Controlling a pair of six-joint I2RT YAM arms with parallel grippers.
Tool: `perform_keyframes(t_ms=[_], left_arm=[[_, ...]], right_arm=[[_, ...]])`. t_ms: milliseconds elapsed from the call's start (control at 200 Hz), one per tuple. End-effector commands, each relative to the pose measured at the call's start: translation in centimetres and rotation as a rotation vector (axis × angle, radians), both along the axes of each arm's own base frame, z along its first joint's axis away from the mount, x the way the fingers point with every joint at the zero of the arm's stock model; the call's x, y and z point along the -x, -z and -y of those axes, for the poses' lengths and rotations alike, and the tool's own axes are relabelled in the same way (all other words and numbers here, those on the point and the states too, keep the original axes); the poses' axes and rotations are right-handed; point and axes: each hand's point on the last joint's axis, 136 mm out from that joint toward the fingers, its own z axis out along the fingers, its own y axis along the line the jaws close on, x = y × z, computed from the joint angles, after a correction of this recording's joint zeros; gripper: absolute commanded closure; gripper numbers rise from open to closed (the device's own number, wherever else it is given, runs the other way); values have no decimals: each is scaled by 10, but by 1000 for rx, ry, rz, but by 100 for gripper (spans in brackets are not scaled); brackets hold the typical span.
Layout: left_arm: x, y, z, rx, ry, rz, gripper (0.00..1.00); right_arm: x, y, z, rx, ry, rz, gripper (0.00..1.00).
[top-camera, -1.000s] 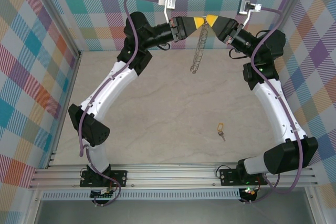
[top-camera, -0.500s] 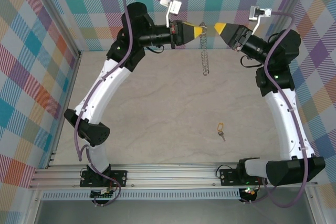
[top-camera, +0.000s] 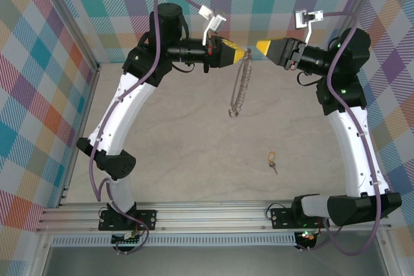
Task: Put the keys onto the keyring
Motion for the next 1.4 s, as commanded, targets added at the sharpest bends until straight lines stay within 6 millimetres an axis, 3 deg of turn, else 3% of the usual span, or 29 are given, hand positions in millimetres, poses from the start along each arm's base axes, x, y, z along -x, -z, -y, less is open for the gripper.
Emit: perform_keyframes(t_ms=[0, 280, 550, 810, 955, 1060, 1160, 1395], left_arm=[[12, -8, 2, 14, 48, 52, 100], [12, -10, 3, 21, 60, 60, 100], [12, -11, 2, 22, 63, 59, 100], [8, -9, -2, 5, 26, 59, 100], [-1, -4, -7, -11, -39, 67, 100], [-12, -1, -15, -14, -119, 77, 100], [-24, 0, -26, -8, -224, 101, 100], [-33, 7, -49, 51, -367, 105, 100]], right_arm=[[12, 2, -7, 25, -54, 29, 65], [10, 13, -18, 32, -75, 2, 65], [-2, 25, -15, 41, -2, -14, 66], [-14, 20, 5, 7, 143, -14, 65], [-21, 34, 21, 0, 234, -77, 62], [-24, 61, 29, 34, 303, -167, 60], [-28, 105, 43, 106, 425, -308, 60], [-12, 248, 76, 290, 622, -726, 59]])
